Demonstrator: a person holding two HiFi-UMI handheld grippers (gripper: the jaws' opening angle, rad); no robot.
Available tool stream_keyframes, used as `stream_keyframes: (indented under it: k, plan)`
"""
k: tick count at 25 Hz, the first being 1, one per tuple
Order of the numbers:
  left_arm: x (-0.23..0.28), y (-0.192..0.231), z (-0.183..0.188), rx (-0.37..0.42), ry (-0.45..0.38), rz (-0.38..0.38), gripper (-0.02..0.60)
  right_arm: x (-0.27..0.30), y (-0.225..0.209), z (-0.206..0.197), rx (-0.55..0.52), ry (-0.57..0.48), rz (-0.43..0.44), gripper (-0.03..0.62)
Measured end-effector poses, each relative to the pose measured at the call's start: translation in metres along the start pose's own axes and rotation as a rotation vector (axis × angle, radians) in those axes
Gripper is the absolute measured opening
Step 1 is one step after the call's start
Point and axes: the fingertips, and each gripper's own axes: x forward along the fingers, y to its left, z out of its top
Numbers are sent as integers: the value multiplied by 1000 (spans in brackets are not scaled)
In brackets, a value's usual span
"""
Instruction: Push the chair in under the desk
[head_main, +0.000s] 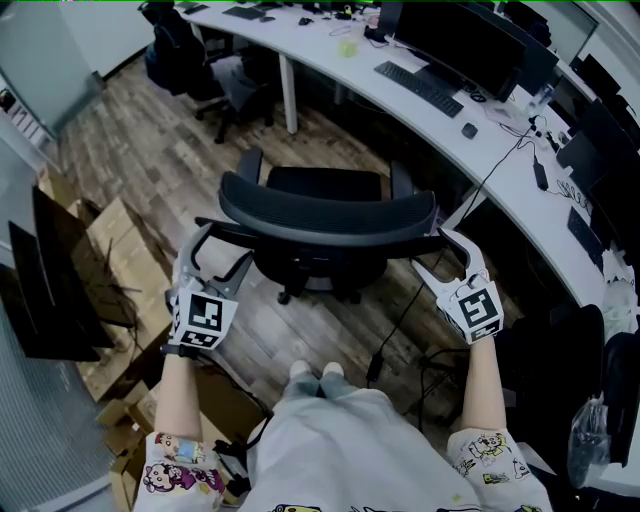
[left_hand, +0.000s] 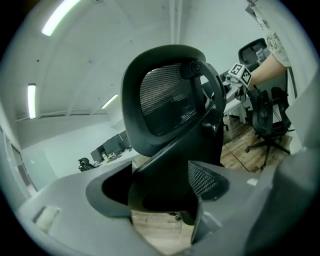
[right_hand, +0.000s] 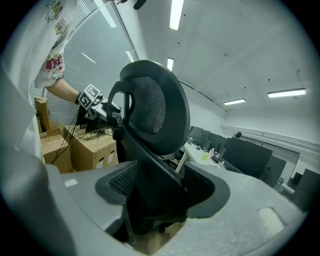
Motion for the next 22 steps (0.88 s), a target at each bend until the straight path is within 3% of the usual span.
stream_keyframes:
  k: [2,22]
  plan:
    - [6,4,-2,26,23,10,374,2,-4,0,-9,4,-1,272]
    - [42,30,-3,23,34,-22,359,23,-17,4,-20,-53,67,270]
